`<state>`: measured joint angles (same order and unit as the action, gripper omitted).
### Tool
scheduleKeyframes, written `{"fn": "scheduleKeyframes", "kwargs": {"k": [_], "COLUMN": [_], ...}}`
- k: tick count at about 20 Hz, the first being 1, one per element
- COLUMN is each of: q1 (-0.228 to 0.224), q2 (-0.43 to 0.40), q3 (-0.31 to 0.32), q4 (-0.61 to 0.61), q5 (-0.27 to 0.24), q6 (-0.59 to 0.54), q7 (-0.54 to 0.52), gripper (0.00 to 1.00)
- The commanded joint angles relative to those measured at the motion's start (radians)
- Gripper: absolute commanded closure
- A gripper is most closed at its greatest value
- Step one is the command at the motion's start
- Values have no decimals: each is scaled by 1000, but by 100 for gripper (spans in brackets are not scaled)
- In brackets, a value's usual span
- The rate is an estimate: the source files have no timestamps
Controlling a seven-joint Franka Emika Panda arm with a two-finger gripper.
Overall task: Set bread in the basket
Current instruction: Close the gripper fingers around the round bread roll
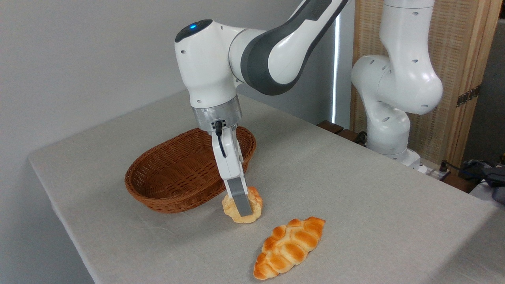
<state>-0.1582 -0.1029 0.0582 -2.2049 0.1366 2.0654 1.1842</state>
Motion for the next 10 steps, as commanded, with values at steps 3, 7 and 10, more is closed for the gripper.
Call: {"fn": "scheduleKeyframes", "kwargs": {"k": [3, 7, 10], "q1": [-7, -7, -6], "q2": [-11, -12, -27], "q3": [11, 11, 21], "q4": [-12, -10, -1], "q5": [18, 17, 0], "q6": [16, 16, 12], "q7": [17, 3, -8], "gripper": [68, 68, 68]}}
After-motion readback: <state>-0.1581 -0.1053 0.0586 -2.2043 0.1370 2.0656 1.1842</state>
